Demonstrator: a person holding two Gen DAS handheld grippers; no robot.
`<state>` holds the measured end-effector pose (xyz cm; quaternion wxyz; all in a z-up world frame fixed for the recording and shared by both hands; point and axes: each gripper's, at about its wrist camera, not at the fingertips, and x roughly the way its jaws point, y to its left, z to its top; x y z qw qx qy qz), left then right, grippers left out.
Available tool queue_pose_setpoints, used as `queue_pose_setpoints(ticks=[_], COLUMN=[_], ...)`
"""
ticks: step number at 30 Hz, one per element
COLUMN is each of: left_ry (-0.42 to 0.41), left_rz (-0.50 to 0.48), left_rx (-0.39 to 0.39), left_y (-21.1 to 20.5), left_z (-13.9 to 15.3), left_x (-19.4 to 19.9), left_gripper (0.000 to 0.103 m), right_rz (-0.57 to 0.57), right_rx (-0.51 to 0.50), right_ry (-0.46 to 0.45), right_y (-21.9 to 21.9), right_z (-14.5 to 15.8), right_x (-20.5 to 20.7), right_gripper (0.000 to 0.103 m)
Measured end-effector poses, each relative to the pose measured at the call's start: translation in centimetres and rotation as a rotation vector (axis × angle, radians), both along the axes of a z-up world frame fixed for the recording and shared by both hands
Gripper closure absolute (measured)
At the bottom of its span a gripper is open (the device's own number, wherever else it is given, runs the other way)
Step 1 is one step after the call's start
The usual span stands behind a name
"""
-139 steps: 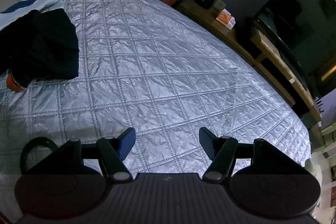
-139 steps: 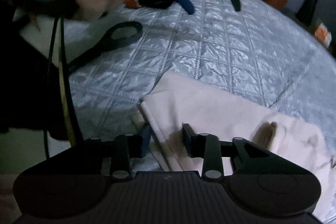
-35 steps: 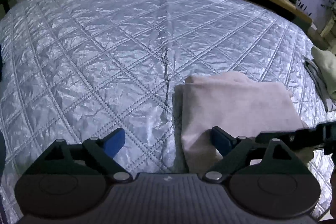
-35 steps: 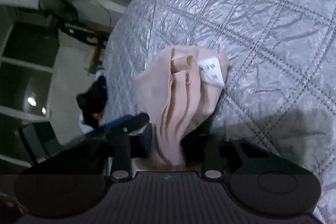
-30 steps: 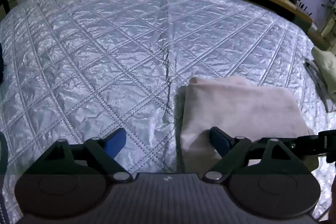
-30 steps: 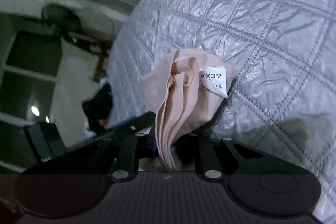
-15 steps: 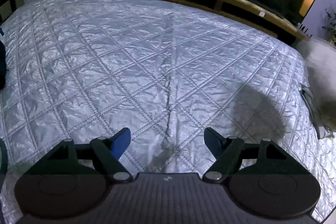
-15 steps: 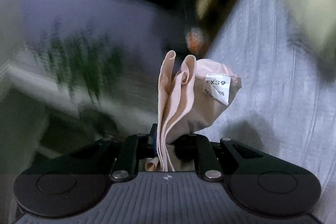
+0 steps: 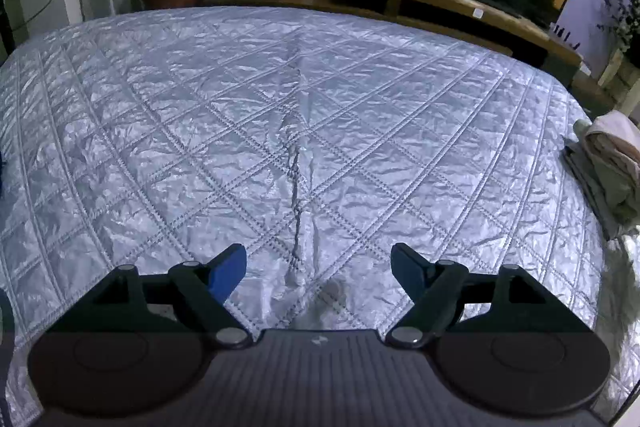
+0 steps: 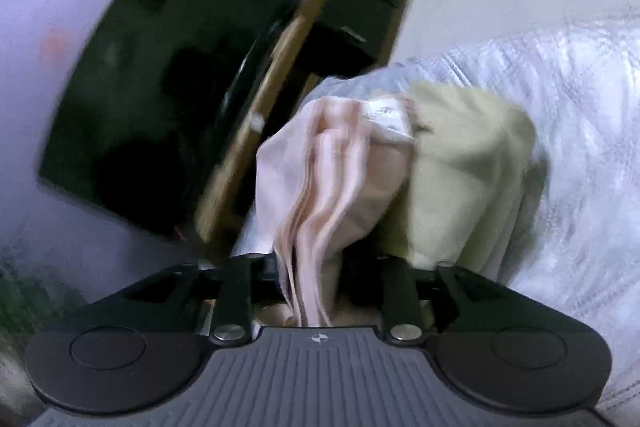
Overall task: Fold clothes
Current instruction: 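Carry the shirt onto the stack of folded clothes and open the right tool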
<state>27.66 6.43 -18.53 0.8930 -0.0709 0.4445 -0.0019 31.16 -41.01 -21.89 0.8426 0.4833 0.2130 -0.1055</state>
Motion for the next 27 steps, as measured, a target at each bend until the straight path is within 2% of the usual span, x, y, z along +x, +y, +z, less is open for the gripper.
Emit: queue_pose_setpoints(ticks=[1,2,3,7,11,14,16,19,20,21,22,23,24,27], left_ry=[0.003,0.007,0.011,0.040,0.071,0.077,0.082,0.092,0.096,0.099,0.110,0.118,0.113,0.092], left_rz=[-0.002,-0.003,-0.003,-0.001,-0.018,-0.036,-0.043,-0.022,-0.014,-0.005,0.003,0.009,0.012,0.013], left_rx=[-0.003,-0.005,-0.006,0.008,0.027,0.050,0.057,0.061,0.061,0.062,0.061,0.055,0.049,0.046], left_y=[0.0,0.1,0.1,0.0,-0.3,-0.7,-0.7,-0.6,-0.6,-0.6,-0.6,-0.7,-0.9,-1.9], left_z=[0.0,0.0,0.0,0.0,0.1,0.6,1.0,1.9,2.2,2.5,2.9,3.5,4.1,6.0], left_x=[0.0,0.0,0.1,0.2,0.1,-0.2,-0.6,-1.5,-1.9,-2.2,-2.6,-3.2,-4.1,-7.4], left_gripper=[0.026,0.025,0.025,0.021,0.021,0.021,0.017,0.011,0.011,0.011,0.011,0.011,0.010,0.003], right_rz=[0.036,0.046,0.051,0.051,0.223,0.424,0.484,0.450,0.447,0.468,0.496,0.521,0.539,0.552], right_rx=[-0.079,-0.148,-0.230,-0.687,-1.035,-1.084,-1.033,-1.027,-1.023,-1.011,-0.997,-0.980,-0.953,-0.766], right_ry=[0.025,0.041,0.058,0.109,0.104,0.298,0.393,0.300,0.273,0.254,0.236,0.214,0.197,0.214], right_y=[0.4,0.6,0.9,3.6,6.7,7.0,6.3,7.6,8.1,9.0,10.3,10.9,11.7,13.8], right_z=[1.2,2.3,3.4,7.6,9.6,7.1,5.5,8.2,9.0,9.5,10.0,10.3,10.7,11.1], right_x=[0.0,-0.5,-1.0,-2.7,-0.2,4.3,6.1,4.1,3.2,1.8,0.1,-2.2,-4.2,-9.3], right_gripper=[0.046,0.032,0.026,0.030,0.038,0.042,0.043,0.043,0.036,0.021,0.015,0.014,0.014,0.010])
